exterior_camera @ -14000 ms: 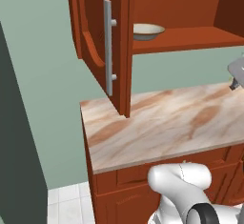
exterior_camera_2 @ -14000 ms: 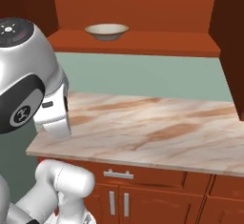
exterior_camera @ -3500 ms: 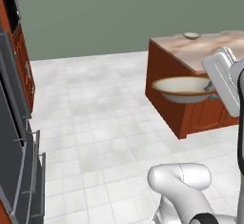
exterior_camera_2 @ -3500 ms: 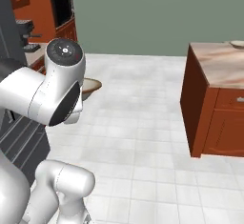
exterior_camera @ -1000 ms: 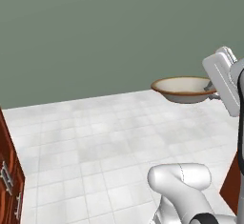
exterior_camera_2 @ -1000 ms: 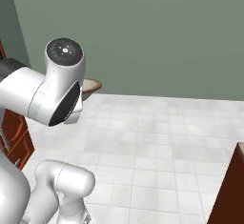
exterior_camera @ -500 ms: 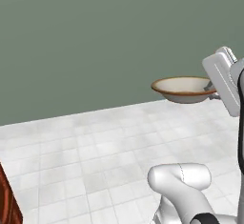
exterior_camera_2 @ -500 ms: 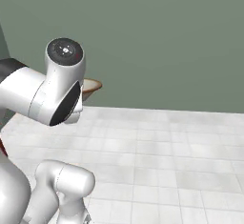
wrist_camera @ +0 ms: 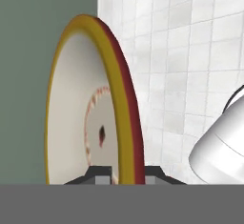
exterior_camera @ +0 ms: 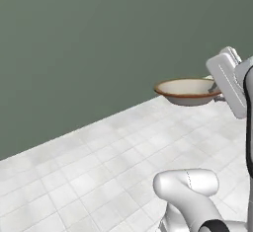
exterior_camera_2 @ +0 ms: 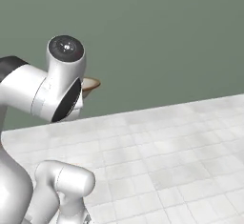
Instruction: Pick up the bowls from the cabinet and place each bowl in front of a stool on the dining counter.
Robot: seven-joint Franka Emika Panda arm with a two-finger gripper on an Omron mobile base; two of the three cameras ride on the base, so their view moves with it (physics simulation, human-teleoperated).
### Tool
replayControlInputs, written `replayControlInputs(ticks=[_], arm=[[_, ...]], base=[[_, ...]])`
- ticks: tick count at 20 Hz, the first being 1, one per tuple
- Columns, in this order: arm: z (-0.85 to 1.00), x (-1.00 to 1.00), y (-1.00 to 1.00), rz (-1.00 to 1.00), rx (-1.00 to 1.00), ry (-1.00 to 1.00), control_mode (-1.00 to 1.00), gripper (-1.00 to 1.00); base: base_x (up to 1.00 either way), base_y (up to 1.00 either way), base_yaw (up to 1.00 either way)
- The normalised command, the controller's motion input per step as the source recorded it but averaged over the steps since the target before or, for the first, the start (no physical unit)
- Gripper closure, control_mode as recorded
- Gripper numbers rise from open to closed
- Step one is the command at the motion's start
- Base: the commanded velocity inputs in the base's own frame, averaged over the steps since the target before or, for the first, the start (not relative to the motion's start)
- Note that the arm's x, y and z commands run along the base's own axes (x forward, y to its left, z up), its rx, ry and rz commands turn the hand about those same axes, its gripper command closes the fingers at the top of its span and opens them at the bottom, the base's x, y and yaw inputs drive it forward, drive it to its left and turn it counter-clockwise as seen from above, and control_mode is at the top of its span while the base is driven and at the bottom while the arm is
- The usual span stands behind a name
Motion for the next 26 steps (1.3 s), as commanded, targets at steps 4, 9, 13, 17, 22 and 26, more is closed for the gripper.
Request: replayControlInputs(ticks=[4, 9, 13, 17, 22, 26], arm=[[0.0, 0.0, 0.0, 0.0, 0.0, 0.0, 1.0, 1.0], [0.0, 0.0, 0.0, 0.0, 0.0, 0.0, 1.0, 1.0], [0.0, 0.0, 0.0, 0.0, 0.0, 0.0, 1.0, 1.0], [0.0, 0.0, 0.0, 0.0, 0.0, 0.0, 1.0, 1.0], [0.0, 0.0, 0.0, 0.0, 0.0, 0.0, 1.0, 1.0], [0.0, 0.0, 0.0, 0.0, 0.0, 0.0, 1.0, 1.0]], base=[[0.46, 0.54, -0.8], [0.49, 0.57, -0.8], [0.52, 0.82, -0.72], [0.49, 0.98, -0.64], [0.43, 1.0, -0.61], [0.34, 1.0, -0.59]])
